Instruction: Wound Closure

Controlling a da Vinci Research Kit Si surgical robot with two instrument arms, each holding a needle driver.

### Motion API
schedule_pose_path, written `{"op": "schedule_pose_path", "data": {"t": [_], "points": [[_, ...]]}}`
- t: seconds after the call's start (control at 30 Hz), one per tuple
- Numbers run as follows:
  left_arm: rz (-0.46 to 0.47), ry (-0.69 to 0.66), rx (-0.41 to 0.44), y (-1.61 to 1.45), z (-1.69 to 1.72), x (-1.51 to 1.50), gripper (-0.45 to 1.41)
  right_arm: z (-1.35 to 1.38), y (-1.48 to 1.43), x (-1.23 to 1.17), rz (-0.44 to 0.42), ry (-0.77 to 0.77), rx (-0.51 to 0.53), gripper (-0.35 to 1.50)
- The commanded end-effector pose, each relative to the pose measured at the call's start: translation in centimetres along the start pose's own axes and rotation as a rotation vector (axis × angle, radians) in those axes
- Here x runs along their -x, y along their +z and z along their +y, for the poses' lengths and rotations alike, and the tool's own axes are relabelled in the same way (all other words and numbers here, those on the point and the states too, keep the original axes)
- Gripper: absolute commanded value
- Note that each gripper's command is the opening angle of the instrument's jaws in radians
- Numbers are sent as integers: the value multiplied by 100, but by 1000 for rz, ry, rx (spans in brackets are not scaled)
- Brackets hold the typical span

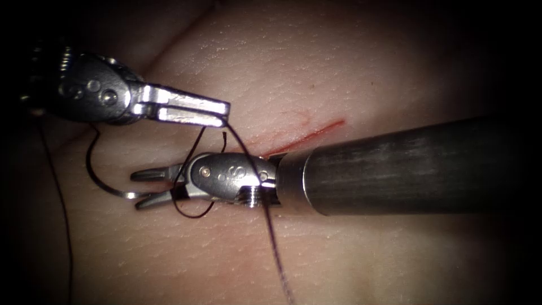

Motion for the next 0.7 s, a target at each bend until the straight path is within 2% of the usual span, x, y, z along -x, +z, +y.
{"op": "schedule_pose_path", "data": {"t": [0.03,0.1,0.13,0.3,0.47,0.7], "points": [[2,-5,1,4,0,10,-45,-7,6,5,16,1,-6,69],[3,-7,2,-1,-5,22,-45,-10,8,4,30,-1,-8,96],[6,-9,5,-4,-8,30,-45,-12,8,3,50,-2,-9,100],[14,-13,11,-9,-13,46,-45,-15,11,-6,82,1,-14,105],[27,-10,8,-15,-16,60,-45,-18,10,-22,137,11,-3,125],[40,4,13,-28,-18,80,-45,-17,-4,-42,194,26,-12,125]]}}
